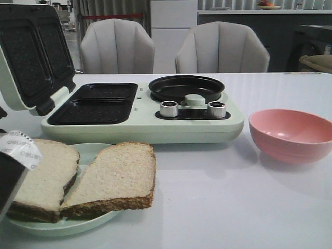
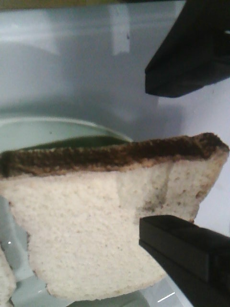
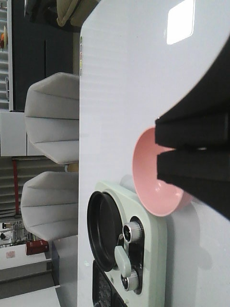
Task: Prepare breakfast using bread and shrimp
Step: 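Lower the left gripper and grasp the bread slice nearest the plate edge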
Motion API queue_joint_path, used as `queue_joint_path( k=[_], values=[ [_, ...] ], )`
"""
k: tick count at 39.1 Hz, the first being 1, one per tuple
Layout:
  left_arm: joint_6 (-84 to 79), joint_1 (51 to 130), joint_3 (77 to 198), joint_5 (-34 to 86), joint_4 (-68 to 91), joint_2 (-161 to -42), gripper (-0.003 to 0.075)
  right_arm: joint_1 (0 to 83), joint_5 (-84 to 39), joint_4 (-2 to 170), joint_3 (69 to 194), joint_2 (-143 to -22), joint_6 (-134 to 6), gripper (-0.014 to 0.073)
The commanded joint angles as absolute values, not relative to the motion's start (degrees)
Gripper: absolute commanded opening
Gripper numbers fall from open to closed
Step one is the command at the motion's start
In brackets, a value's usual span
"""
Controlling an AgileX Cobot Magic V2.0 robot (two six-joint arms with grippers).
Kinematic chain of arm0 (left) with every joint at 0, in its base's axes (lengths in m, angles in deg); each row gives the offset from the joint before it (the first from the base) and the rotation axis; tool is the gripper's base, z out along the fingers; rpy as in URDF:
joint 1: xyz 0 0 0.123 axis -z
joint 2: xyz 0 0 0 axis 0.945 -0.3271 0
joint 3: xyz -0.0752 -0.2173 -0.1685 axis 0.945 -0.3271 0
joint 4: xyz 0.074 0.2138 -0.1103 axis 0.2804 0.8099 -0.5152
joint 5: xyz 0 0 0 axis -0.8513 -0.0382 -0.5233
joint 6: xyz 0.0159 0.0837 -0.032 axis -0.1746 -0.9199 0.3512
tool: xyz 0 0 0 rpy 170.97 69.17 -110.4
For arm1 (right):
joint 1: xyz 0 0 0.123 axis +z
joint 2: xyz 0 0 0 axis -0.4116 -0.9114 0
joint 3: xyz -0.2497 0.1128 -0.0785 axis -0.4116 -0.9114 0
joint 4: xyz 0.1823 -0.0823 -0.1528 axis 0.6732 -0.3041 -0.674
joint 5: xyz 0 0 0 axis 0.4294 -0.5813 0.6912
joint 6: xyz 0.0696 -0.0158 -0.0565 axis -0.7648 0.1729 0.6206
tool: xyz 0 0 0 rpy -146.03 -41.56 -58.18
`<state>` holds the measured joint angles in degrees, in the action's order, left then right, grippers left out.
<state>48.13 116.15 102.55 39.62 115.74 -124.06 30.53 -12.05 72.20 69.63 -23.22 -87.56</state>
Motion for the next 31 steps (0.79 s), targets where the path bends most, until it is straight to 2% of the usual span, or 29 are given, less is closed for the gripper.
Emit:
queue_joint_path(
  k=[1, 5, 7, 9, 13, 18, 20, 31],
  values=[
    [49.0, 114.8, 104.3, 39.9, 118.0, -124.3, 0.0583, 30.3, -7.1, 72.0, 70.6, -22.0, -87.5, 0.015],
    [49.0, 113.9, 105.1, 39.2, 118.9, -125.3, 0.0579, 30.3, -7.1, 72.0, 70.6, -22.0, -87.5, 0.015],
    [49.0, 113.7, 105.3, 39.0, 119.4, -125.9, 0.0549, 30.3, -7.1, 72.0, 70.6, -22.0, -87.5, 0.015],
    [49.0, 113.7, 105.5, 39.0, 119.5, -126.3, 0.0496, 30.3, -7.1, 72.0, 70.6, -22.0, -87.5, 0.015],
    [48.9, 113.7, 106.0, 39.2, 119.4, -126.6, 0.0342, 30.3, -7.1, 72.0, 70.6, -22.0, -87.5, 0.015],
    [48.9, 113.7, 106.3, 40.0, 119.1, -126.3, 0.0207, 30.3, -7.1, 72.0, 70.6, -22.0, -87.5, 0.015],
    [48.9, 113.7, 106.6, 40.6, 118.6, -126.3, 0.0185, 30.3, -7.1, 72.0, 70.6, -22.0, -87.5, 0.015],
    [48.9, 116.3, 107.2, 46.9, 116.6, -124.7, 0.0186, 30.3, -7.1, 72.0, 70.6, -22.0, -87.5, 0.015]
  ],
)
